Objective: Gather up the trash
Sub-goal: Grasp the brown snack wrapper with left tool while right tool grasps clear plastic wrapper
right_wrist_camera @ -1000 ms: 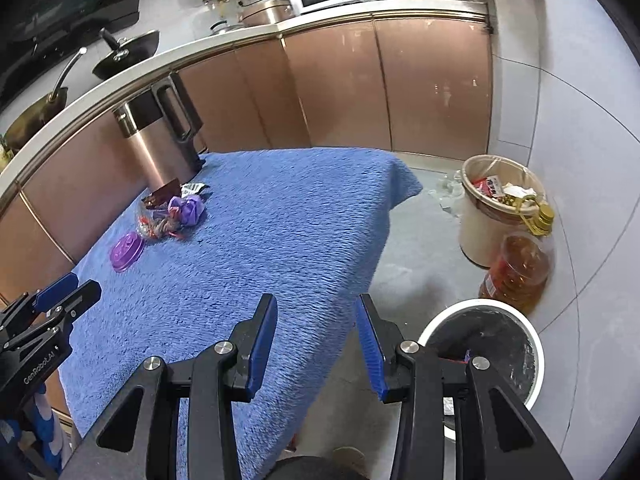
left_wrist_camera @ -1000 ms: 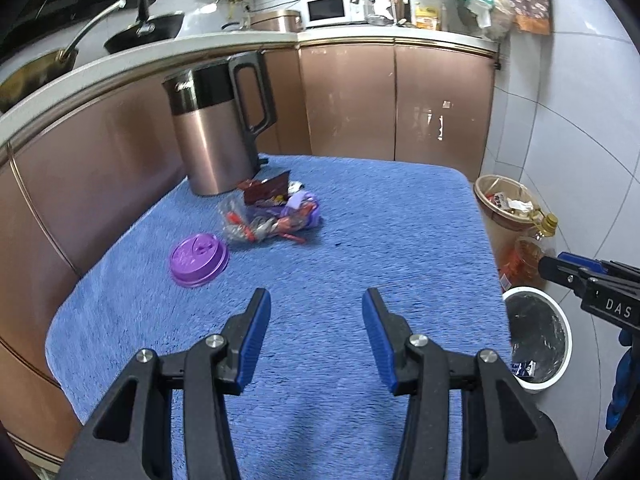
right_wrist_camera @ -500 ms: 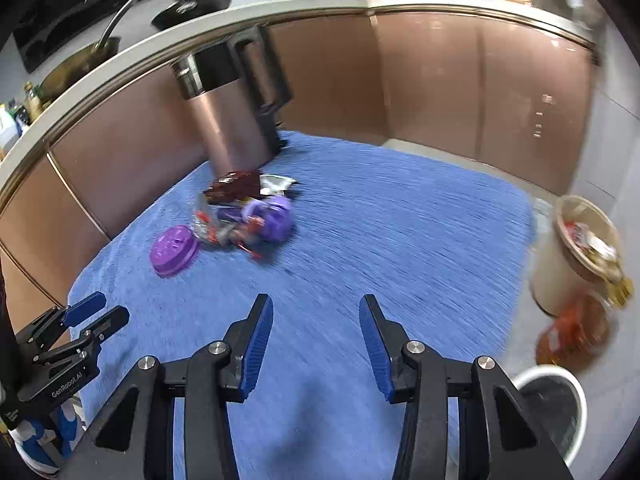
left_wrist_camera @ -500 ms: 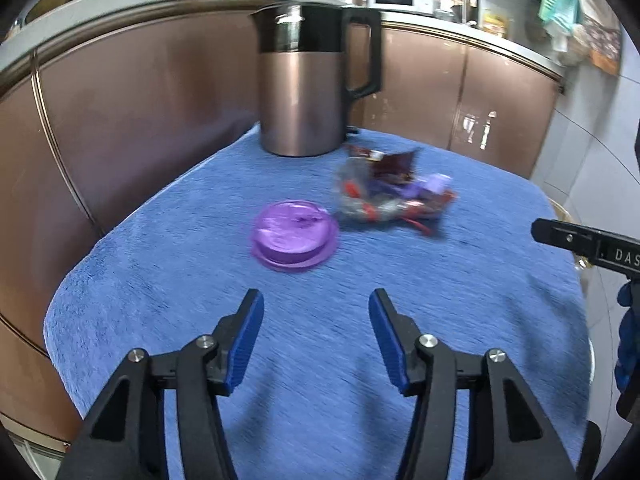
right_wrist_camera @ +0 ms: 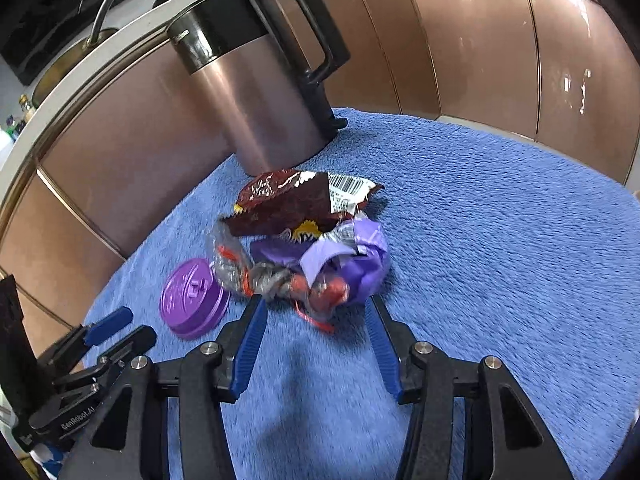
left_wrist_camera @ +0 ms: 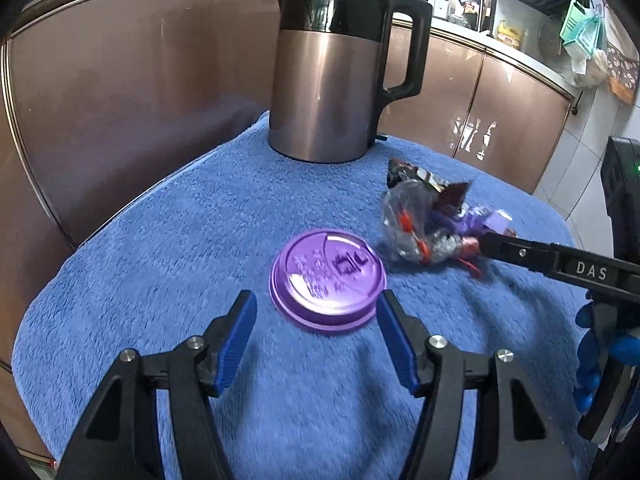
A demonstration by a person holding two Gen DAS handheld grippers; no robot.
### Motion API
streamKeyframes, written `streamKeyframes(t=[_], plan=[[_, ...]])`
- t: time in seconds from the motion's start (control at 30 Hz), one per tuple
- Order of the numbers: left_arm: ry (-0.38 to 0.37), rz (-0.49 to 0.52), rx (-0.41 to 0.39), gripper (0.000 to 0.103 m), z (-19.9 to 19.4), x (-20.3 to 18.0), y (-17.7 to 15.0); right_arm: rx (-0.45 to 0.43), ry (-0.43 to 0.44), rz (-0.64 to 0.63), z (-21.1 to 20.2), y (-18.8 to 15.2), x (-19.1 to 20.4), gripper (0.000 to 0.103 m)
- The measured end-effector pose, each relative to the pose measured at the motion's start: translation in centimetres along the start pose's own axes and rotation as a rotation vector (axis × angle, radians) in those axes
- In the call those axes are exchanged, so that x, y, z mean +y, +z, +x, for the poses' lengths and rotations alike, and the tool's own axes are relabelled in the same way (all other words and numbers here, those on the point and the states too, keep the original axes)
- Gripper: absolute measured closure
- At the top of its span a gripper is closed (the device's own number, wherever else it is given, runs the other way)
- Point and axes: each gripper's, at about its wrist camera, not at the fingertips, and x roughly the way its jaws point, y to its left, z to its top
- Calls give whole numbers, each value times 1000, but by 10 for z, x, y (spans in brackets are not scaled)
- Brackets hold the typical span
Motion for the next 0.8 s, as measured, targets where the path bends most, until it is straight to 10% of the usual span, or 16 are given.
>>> streamKeyframes(t=[0.43,0.6,0.8], plan=[[-73,10,-1,43,26,-2,16,-39,36,35,10,8,-11,59],[-80,36,-13,43,26,-8,21,-62,49,29,10,12,-11,86],[-83,17,-9,43,27,-2,23,-62,58,21,11,7,-11,95]])
